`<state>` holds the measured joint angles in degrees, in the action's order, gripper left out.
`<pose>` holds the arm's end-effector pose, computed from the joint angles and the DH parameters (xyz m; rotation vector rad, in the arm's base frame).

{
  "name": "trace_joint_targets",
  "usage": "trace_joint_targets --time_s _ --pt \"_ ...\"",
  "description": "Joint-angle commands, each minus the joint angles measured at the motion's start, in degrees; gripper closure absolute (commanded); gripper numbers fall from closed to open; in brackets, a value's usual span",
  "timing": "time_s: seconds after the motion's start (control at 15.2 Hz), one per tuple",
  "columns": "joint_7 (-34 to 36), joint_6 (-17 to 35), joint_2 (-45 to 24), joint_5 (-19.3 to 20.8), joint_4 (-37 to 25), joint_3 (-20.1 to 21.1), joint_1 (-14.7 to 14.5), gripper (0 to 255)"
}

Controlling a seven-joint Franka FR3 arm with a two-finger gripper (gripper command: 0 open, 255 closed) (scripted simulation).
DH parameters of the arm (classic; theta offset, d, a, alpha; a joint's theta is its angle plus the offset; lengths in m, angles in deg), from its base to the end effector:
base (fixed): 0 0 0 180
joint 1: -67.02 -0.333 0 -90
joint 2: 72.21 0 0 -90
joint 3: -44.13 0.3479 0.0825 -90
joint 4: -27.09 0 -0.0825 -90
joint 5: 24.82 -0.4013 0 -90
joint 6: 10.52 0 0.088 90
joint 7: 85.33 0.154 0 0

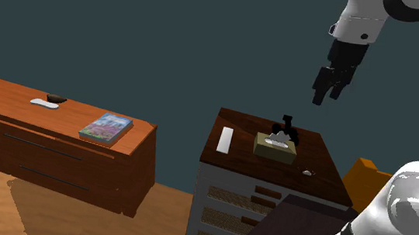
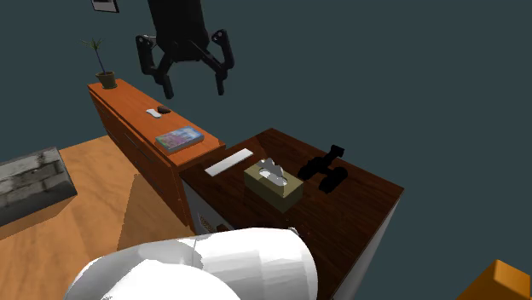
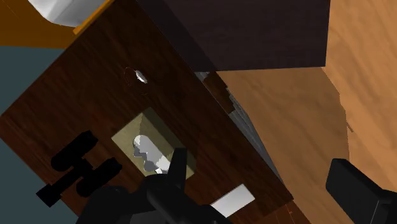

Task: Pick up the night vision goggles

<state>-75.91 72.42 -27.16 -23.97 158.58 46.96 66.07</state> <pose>0.2854 0.0211 0.5851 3.0792 -0.1778 -0.0863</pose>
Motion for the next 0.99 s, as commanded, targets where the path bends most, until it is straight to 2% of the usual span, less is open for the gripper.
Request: trace_joint_targets --time_s 0.0,0.46,0.92 --pt "0.00 0.00 0.00 0.00 0.00 0.00 0.00 0" --pt "1.87 12.41 -6.64 2.58 4.33 -3.57 4.25 0" --pt "3.79 24.40 -15.76 4.57 5.64 -7.41 8.32 0"
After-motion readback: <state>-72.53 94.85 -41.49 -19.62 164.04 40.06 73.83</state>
